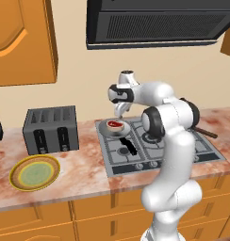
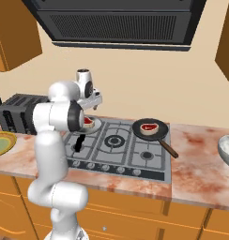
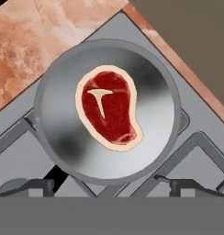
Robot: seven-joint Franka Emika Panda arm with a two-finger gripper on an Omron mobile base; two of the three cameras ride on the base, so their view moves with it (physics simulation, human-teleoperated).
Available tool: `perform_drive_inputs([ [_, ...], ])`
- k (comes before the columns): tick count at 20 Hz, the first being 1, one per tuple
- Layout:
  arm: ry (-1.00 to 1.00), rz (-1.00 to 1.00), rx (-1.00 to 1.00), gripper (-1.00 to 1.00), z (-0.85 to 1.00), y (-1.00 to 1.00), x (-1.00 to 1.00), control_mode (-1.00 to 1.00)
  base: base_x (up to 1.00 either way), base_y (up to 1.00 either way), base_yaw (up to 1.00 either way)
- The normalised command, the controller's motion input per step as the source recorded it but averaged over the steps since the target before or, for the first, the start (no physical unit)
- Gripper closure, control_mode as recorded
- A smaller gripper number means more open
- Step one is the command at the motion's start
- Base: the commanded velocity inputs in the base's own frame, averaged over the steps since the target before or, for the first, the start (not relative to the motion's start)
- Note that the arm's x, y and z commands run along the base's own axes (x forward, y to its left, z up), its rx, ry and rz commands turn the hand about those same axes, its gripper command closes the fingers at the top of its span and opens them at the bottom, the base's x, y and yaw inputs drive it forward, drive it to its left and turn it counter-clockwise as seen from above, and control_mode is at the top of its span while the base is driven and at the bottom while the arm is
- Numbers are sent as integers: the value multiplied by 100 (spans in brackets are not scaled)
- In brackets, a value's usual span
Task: Place one of the steaks on the plate and the other in the bowl. Then place the bowl in the fridge.
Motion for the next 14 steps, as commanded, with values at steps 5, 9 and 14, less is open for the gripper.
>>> perform_drive_inputs([
  [5,7,2,-11,-100,-48,0,37,-100,0,0,0],
  [9,4,2,-6,-100,-40,1,28,-100,0,0,0],
  [14,1,12,0,-100,-13,9,3,-100,0,0,0],
])
